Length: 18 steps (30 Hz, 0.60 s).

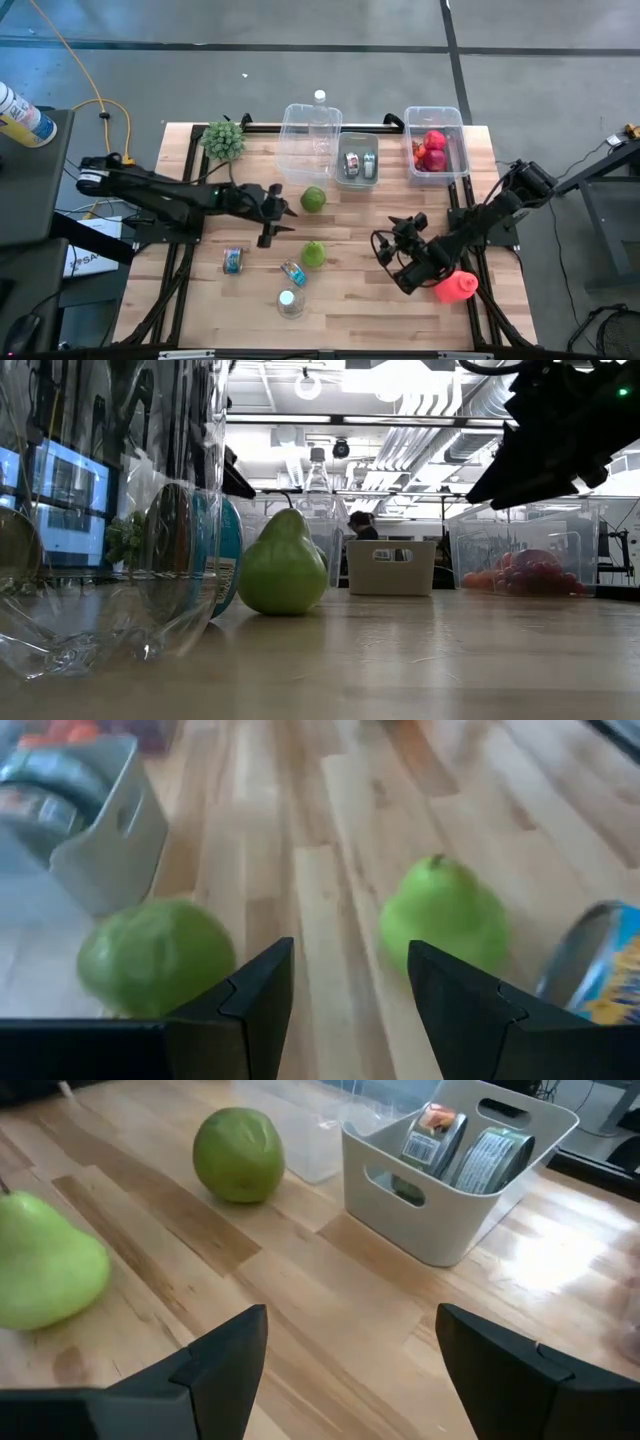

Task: Pick & Place Food Item
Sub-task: Put the pear into the right transparent bin

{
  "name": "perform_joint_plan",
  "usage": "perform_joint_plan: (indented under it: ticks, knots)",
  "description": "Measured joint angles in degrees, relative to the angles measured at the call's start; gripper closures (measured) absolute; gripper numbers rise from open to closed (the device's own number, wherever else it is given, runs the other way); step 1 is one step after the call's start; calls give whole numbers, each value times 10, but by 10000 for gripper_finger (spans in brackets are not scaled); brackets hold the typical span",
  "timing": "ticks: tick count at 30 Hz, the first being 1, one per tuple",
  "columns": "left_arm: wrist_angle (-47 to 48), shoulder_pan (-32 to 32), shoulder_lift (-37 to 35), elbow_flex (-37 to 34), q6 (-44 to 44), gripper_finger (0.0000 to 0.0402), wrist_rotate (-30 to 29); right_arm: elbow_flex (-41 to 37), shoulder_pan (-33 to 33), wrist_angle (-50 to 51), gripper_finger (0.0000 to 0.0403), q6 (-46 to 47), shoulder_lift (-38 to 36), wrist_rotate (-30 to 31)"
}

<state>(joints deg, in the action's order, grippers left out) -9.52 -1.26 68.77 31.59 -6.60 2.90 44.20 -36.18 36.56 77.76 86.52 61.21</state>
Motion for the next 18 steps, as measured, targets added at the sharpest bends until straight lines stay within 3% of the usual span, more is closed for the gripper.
perform_joint_plan:
  ticks: [7, 18]
  knots:
    - [-43, 19, 32, 0, 10, 213, 2, -3, 6, 0, 123, -36, 0, 1]
    - [-81, -8, 35, 0, 37, 213, -2, -3, 46, 0, 123, -59, 0, -1]
